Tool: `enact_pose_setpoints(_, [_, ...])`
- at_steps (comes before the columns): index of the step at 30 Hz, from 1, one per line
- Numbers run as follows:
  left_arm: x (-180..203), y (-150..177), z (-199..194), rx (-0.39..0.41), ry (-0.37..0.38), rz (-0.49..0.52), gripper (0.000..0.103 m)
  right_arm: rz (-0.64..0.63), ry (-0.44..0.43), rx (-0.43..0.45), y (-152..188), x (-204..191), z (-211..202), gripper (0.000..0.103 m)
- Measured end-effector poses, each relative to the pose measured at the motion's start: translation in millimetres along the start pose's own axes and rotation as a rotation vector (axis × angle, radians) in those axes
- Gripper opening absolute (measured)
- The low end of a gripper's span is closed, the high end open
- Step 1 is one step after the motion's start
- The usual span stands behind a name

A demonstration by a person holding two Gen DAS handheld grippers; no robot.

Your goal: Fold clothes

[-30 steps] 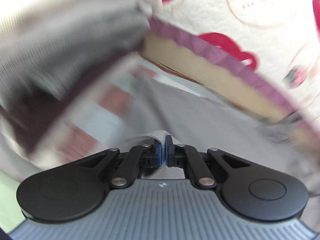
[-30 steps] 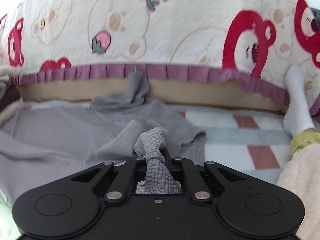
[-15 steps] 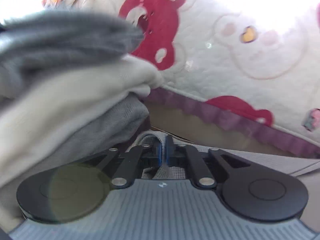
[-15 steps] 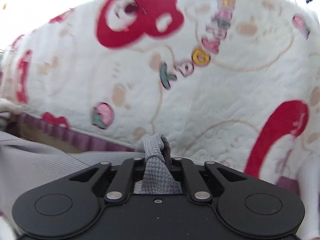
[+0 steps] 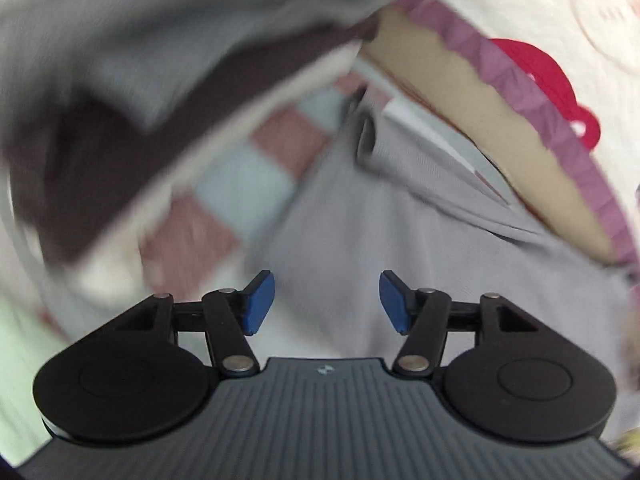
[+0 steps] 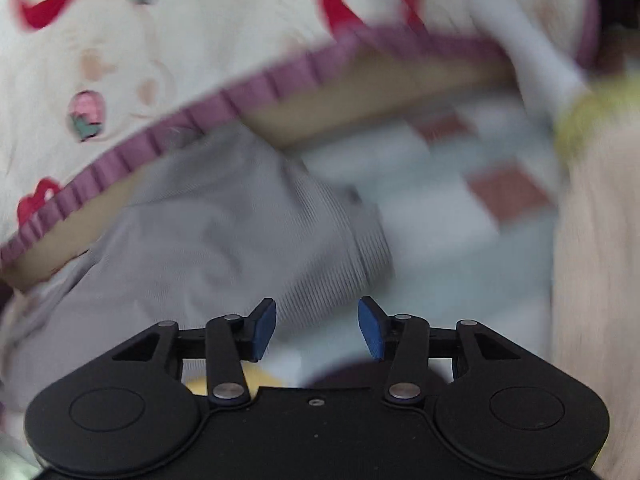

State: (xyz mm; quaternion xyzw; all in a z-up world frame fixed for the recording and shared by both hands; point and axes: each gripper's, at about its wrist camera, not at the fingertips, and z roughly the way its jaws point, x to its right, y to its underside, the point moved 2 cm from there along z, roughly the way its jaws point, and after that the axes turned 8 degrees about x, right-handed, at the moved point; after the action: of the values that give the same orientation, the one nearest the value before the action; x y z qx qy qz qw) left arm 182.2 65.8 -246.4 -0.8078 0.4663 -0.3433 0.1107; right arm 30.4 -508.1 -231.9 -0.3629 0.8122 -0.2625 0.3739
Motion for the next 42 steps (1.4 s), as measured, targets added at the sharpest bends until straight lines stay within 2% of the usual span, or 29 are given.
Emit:
enact_pose_setpoints(1, [-8.1, 2.9, 1.7, -0.028, 0.018, -0.054, 0.057, 0.072, -0.005, -0.031, 3.7, 7.6, 1.3, 0.051])
enact_pose_setpoints(4, [-20.3, 11.4, 2.2, -0.048, 0.020, -0.114, 0.057, 0.274, -0.019, -0.116, 14.4, 28.7, 4.3, 0.051])
enact_pose_setpoints(6, [-23.7, 17.1, -0.4, -0.035, 0.052, -0.137, 0.057, 0.285, -0.016, -0.097, 19.6, 30.4, 0.1, 0.051])
enact_pose_setpoints(10, [-33.5, 21.8, 19.9, 0.038, 0.245, -0.357, 0.060, 0.360, -0.051, -0.081, 19.4, 34.0, 1.1, 0.054])
enact_pose_setpoints(11, [-32.0, 22.4, 27.9, 0.053, 0.258, -0.370, 0.060, 0.382, -0.064, -0.079, 18.5, 34.2, 3.4, 0.054])
enact_pose_setpoints(14, [-19.0, 22.6, 28.9, 0.087, 0.222, -0.275, 0.060, 0.454, -0.071, -0.042, 14.2, 30.6, 16.1, 0.054])
enact_pose_setpoints(15, [-14.4, 22.4, 27.6, 0.098, 0.204, -0.239, 0.056, 0.452, -0.062, -0.024, 13.5, 27.8, 19.8, 0.053])
enact_pose_setpoints(16, [-11.0, 22.2, 25.7, 0.105, 0.183, -0.199, 0.048, 0.446, -0.055, -0.004, 12.9, 24.5, 23.6, 0.055])
enact_pose_setpoints(17, [-10.4, 21.9, 22.7, 0.105, 0.155, -0.147, 0.032, 0.415, -0.055, 0.021, 12.3, 18.9, 27.9, 0.056])
enact_pose_setpoints(18, [-9.8, 20.5, 21.2, 0.105, 0.135, -0.100, 0.005, 0.378, -0.062, 0.042, 11.1, 13.7, 32.9, 0.056])
enact_pose_setpoints(19, [-9.9, 16.8, 22.1, 0.108, 0.134, -0.075, 0.004, 0.340, -0.074, 0.059, 9.5, 8.7, 38.4, 0.041])
enact_pose_setpoints(20, [-11.4, 12.5, 20.3, 0.118, 0.133, -0.071, 0.004, 0.291, -0.101, 0.058, 5.9, 4.1, 45.2, 0.013])
enact_pose_setpoints(21, [-13.4, 8.2, 17.4, 0.131, 0.133, -0.070, 0.004, 0.230, -0.102, 0.066, 0.5, -1.3, 47.6, 0.009])
enact_pose_setpoints(23, [-17.3, 1.5, 5.8, 0.166, 0.137, -0.068, 0.003, 0.093, -0.067, 0.154, -13.0, -16.6, 30.8, 0.008])
enact_pose_setpoints(24, [-16.4, 1.5, 1.9, 0.163, 0.124, -0.051, 0.003, 0.048, -0.069, 0.187, -17.1, -23.7, 18.8, 0.008])
enact_pose_setpoints(26, [-13.9, 4.2, -2.3, 0.137, 0.105, -0.020, 0.003, -0.042, -0.018, 0.205, -16.0, -32.6, 8.1, 0.008])
enact_pose_setpoints(28, [-14.7, 6.1, 0.1, 0.087, 0.136, -0.054, 0.006, -0.107, 0.046, 0.141, -8.0, -31.7, 18.0, 0.010])
enact_pose_setpoints(29, [-16.8, 8.1, 2.2, 0.059, 0.162, -0.091, 0.008, -0.063, 0.038, 0.103, -4.9, -25.5, 22.7, 0.011])
enact_pose_setpoints(30, [-19.0, 10.8, 4.8, 0.032, 0.189, -0.132, 0.013, 0.052, -0.017, 0.086, -1.6, -15.1, 24.5, 0.013])
enact_pose_setpoints(31, [-21.1, 13.4, 8.1, 0.006, 0.215, -0.173, 0.026, 0.167, -0.070, 0.074, 1.7, -4.8, 25.8, 0.017])
enact_pose_setpoints(32, [-23.1, 15.4, 13.5, -0.016, 0.237, -0.214, 0.033, 0.265, -0.099, 0.080, 4.4, 4.0, 24.9, 0.017])
enact_pose_setpoints(33, [-25.0, 16.9, 18.8, -0.031, 0.243, -0.249, 0.044, 0.286, -0.091, 0.083, 4.6, 6.8, 25.2, 0.018])
enact_pose_setpoints(34, [-26.4, 18.4, 23.0, -0.034, 0.235, -0.268, 0.044, 0.308, -0.082, 0.086, 4.8, 9.6, 25.4, 0.019])
enact_pose_setpoints(35, [-26.9, 19.2, 25.8, -0.024, 0.223, -0.273, 0.043, 0.320, -0.072, 0.088, 5.1, 11.7, 26.0, 0.022])
enact_pose_setpoints(37, [-24.8, 17.9, 27.2, 0.020, 0.219, -0.257, 0.045, 0.273, -0.031, 0.086, 6.6, 9.8, 29.4, 0.045])
enact_pose_setpoints(38, [-20.8, 17.3, 27.8, 0.056, 0.201, -0.205, 0.045, 0.256, -0.018, 0.089, 7.5, 9.1, 31.1, 0.047])
enact_pose_setpoints(40, [-12.1, 16.3, 29.5, 0.128, 0.167, -0.100, 0.047, 0.267, -0.047, 0.127, 9.4, 9.3, 35.2, 0.060])
enact_pose_setpoints(41, [-5.9, 17.0, 31.6, 0.162, 0.158, -0.044, 0.049, 0.268, -0.060, 0.146, 8.2, 7.9, 40.3, 0.063])
enact_pose_setpoints(42, [-1.0, 18.5, 33.2, 0.190, 0.159, 0.001, 0.057, 0.261, -0.068, 0.161, 6.4, 6.7, 46.8, 0.065])
